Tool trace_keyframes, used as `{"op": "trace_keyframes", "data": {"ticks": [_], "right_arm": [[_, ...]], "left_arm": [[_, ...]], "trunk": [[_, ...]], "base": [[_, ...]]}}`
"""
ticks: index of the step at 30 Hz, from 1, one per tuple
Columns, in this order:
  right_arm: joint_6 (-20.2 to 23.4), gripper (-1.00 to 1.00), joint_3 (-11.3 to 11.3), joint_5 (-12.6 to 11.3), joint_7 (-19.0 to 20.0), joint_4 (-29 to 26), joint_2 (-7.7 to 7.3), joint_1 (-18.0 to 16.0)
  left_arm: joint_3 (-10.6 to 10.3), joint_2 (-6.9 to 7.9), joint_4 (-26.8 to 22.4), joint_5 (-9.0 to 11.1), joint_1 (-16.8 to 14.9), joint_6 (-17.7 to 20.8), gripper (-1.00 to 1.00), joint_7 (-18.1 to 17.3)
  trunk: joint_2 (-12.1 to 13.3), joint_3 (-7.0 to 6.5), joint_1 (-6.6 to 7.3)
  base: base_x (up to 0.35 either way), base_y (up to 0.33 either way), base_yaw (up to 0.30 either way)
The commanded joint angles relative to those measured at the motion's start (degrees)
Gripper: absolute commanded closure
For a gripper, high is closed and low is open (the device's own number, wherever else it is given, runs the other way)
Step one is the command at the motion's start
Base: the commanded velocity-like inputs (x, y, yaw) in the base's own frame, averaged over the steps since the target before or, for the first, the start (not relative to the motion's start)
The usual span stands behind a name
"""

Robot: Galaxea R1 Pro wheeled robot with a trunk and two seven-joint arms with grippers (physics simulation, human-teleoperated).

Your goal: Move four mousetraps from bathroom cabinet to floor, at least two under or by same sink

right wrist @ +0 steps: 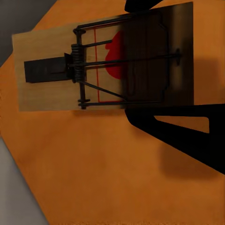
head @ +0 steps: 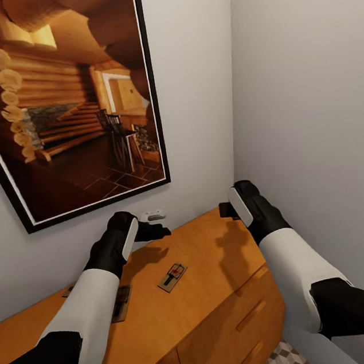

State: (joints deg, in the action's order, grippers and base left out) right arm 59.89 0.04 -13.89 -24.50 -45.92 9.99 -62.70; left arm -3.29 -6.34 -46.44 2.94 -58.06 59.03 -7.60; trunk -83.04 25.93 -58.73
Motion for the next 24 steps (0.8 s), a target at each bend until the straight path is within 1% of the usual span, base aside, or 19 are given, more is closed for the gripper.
{"op": "trace_keyframes", "data": {"ticks": [1,4,12,21,24], "right_arm": [[0.11,1.00,0.36,-0.64,-0.65,-0.04,0.01,-0.03],[0.11,1.00,0.97,-0.68,-0.64,-0.04,0.01,-0.03],[0.11,1.00,1.31,-0.27,-0.63,-0.94,0.01,-0.04],[0.11,1.00,1.37,-0.11,-0.63,-5.15,0.01,-0.04],[0.11,1.00,1.32,-0.09,-0.69,-6.00,0.01,-0.03]], "left_arm": [[-0.05,0.02,-0.05,0.29,-0.04,0.25,-1.00,0.13],[-0.05,-0.12,-0.01,0.31,-0.04,0.24,-1.00,0.13],[-0.05,-0.31,-0.11,0.31,-0.04,0.25,-1.00,0.13],[-0.05,-0.33,0.32,0.39,-0.04,0.29,-1.00,0.18],[-0.05,-0.32,0.92,0.35,-0.04,0.28,-1.00,0.20]], "trunk": [[-0.04,0.07,0.00],[-0.04,0.07,0.00],[-0.04,0.07,0.00],[-0.04,0.07,0.00],[-0.04,0.07,0.00]], "base": [[0.000,0.000,0.000],[0.000,0.000,0.000],[0.000,0.000,0.000],[0.000,0.000,0.003],[0.000,0.000,0.095]]}}
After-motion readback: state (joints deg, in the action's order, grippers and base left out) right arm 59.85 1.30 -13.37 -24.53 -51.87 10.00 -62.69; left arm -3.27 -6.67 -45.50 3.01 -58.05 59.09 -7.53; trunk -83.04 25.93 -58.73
